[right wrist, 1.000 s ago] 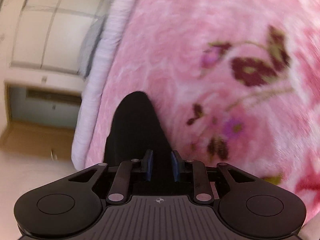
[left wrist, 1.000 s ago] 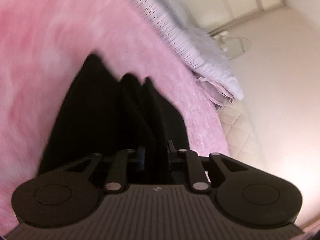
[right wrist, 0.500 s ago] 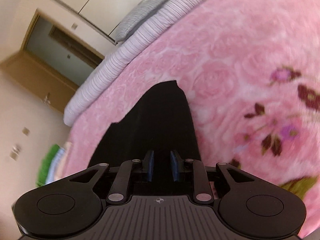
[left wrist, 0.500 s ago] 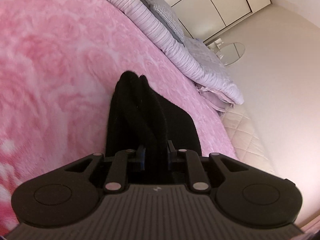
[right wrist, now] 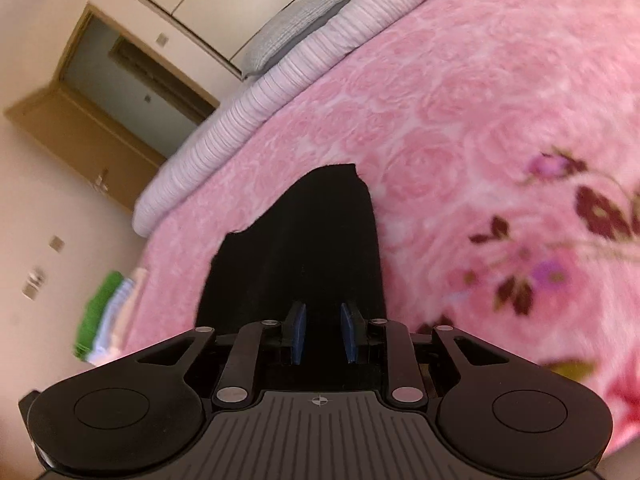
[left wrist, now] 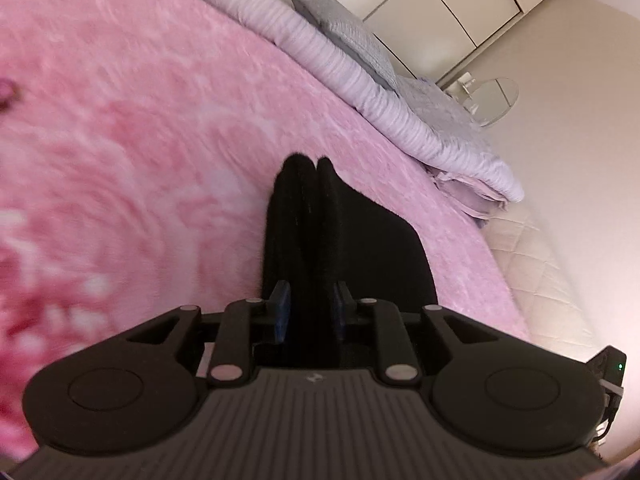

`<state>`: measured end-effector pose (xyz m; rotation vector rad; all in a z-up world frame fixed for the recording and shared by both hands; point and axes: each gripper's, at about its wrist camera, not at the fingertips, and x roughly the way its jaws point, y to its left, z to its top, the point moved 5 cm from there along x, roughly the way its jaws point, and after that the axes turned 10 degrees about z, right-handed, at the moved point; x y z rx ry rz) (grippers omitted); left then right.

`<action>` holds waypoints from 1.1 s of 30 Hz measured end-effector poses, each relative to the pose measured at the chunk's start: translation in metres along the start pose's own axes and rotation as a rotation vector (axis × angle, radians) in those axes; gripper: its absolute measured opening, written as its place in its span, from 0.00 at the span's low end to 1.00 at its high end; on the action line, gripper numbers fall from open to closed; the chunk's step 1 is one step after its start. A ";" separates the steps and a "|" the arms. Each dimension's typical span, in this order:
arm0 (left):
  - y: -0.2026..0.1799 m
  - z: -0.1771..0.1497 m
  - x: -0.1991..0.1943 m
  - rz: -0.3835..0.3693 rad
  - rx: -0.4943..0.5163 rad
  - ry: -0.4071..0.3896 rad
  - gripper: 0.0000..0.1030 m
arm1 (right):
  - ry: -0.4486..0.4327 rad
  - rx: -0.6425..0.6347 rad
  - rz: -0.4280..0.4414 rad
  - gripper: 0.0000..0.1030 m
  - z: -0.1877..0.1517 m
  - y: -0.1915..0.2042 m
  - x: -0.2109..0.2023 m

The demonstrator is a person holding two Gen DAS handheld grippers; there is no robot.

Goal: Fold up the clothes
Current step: 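Lay the folded bundle down and open both grippers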

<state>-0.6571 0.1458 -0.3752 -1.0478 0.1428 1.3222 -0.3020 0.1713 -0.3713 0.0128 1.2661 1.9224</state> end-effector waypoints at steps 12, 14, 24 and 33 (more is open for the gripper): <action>-0.028 -0.037 0.010 0.078 0.182 0.043 0.06 | 0.093 -0.285 -0.077 0.21 -0.045 0.031 -0.009; -0.023 -0.046 0.012 0.104 0.188 0.033 0.06 | 0.133 -0.349 -0.102 0.21 -0.053 0.031 -0.003; -0.061 -0.002 0.007 0.140 0.321 -0.036 0.11 | 0.127 -0.455 -0.096 0.21 -0.013 0.046 0.004; -0.076 0.051 0.090 0.163 0.406 -0.021 0.11 | 0.055 -0.397 -0.120 0.21 0.039 0.025 0.056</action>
